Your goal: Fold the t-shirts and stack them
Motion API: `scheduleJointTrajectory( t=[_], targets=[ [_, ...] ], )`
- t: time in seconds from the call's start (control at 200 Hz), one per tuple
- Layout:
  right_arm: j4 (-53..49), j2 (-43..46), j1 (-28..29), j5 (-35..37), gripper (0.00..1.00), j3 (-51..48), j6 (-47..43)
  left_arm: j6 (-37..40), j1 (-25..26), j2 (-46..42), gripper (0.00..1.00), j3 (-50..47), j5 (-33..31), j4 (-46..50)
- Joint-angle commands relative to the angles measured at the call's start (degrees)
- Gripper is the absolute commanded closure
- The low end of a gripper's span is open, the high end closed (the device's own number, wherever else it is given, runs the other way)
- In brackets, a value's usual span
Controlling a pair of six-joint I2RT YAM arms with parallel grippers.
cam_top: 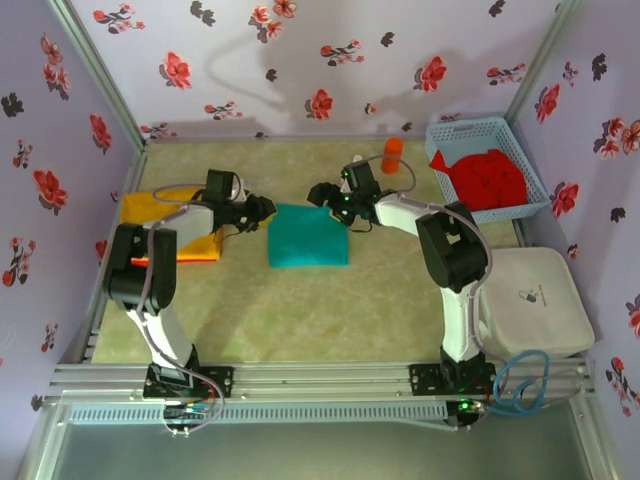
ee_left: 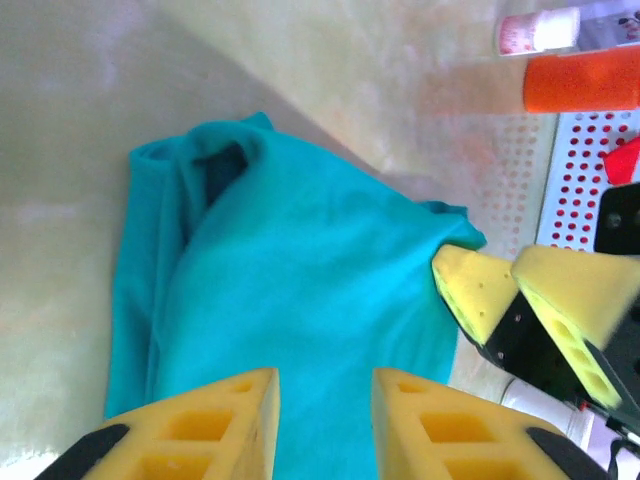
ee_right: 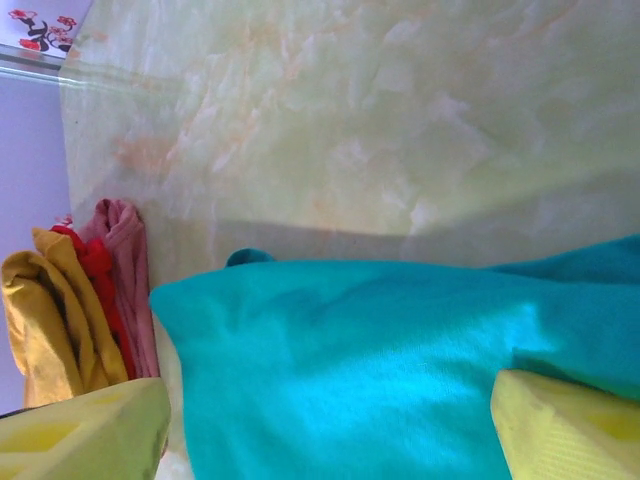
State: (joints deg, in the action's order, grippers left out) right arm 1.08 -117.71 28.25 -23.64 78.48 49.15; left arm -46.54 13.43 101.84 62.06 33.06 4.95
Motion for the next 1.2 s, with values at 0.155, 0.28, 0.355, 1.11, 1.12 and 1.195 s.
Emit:
scheduleJointTrajectory(
  t=[0.155, 0.28, 0.355, 1.11, 1.12, 1.195],
  targets=[
    [-0.3, 9.9, 0.6, -1.9, 0.14, -4.3, 3.7, 7.5, 5.1, -10.2, 0.67, 0.2, -5.7, 14.4],
    [3.8, 11.1, 2.0, -2.7, 0.13, -8.2, 9.0, 6.9, 8.6, -11.4, 0.67, -1.0, -8.2, 15.5],
    [7.2, 11.0, 3.1, -3.1, 0.13, -10.4, 12.3, 7.4, 10.9, -11.8, 0.67, -1.6, -11.0, 16.0],
    [11.0, 10.6, 7.1, 3.5, 0.13, -27.0, 8.4, 4.8, 15.3, -1.4, 0.70, -14.3, -14.5, 7.0],
    [10.9, 10.6, 7.1, 3.6, 0.13, -27.1, 8.1, 4.8, 15.3, -1.3, 0.70, -14.3, -14.5, 6.9],
    [10.6, 10.3, 7.0, 4.0, 0.13, -27.2, 6.6, 4.8, 15.3, -1.3, 0.71, -14.9, -14.8, 7.6]
  ],
)
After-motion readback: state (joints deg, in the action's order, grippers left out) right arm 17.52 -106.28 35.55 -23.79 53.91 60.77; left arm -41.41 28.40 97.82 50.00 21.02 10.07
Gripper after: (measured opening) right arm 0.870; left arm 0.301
